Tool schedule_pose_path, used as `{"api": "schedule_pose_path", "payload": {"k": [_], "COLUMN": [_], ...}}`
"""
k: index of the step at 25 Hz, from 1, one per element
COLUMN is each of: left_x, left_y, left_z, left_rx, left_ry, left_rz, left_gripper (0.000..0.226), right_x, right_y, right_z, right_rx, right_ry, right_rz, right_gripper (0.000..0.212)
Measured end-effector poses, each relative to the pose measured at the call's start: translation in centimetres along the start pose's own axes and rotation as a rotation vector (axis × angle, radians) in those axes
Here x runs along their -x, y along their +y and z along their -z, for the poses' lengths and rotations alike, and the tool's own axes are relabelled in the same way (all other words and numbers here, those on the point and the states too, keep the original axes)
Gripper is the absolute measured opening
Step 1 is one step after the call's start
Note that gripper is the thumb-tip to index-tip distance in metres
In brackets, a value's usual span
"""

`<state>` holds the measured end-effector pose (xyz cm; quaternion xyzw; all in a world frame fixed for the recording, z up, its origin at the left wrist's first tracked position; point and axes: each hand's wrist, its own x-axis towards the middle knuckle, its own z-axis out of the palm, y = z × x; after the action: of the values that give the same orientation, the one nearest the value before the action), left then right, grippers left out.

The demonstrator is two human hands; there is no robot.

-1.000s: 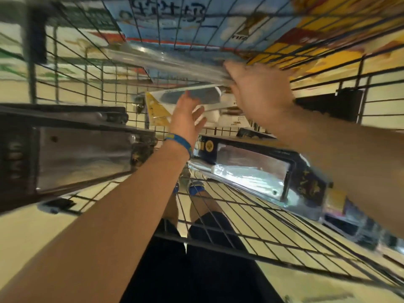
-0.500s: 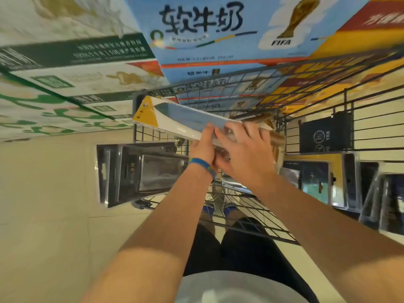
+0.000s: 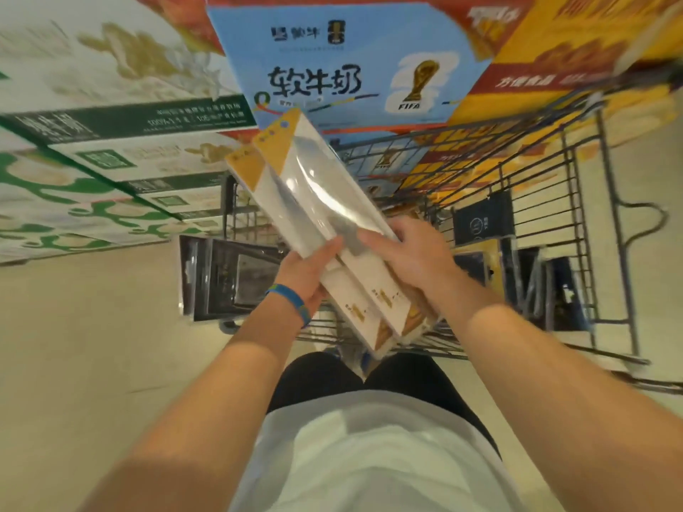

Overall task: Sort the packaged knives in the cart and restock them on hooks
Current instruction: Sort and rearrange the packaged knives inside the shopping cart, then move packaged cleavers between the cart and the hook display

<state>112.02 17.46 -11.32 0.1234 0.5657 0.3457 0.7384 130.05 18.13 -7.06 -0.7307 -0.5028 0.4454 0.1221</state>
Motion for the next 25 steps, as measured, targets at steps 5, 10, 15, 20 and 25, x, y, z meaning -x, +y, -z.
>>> {"api": "schedule_pose_path", "payload": {"k": [5,10,15,20,25], "left_x": [2.6,5.9,12.8,20.9,29.5], "left_y": [1.2,3.1,4.0,5.5,7.8], "left_z": [-0.2,-3.8,-6.8,-8.2,-6.0], "left_rx": [-0.02,-0.065,-0.117,-0.137,-0.24], "left_ry": [0.076,0.039,0.172,0.519,0.764], "left_rz": [-0.116,-0.324,-0.639,-0.847,-0.988], "left_gripper": [0.041,0.024,0.018,0.024,0.071], "right_x": [5.4,6.4,9.5,12.7,15.8], "right_y": [2.7,3.3,1.8,-2.4,-9.7], "right_z": [3.3,6.3,11.1,15.0,16.4], "right_rx": [-0.276,-0.562,-0.7,-0.624,-0.537], "right_ry": [0.157,0.201,0.195,0.27,0.177], "right_rz": [0.003,0.036,0.241,0.371,0.574], "right_gripper": [0.02,0.021,0.044,0.051,0.04]}}
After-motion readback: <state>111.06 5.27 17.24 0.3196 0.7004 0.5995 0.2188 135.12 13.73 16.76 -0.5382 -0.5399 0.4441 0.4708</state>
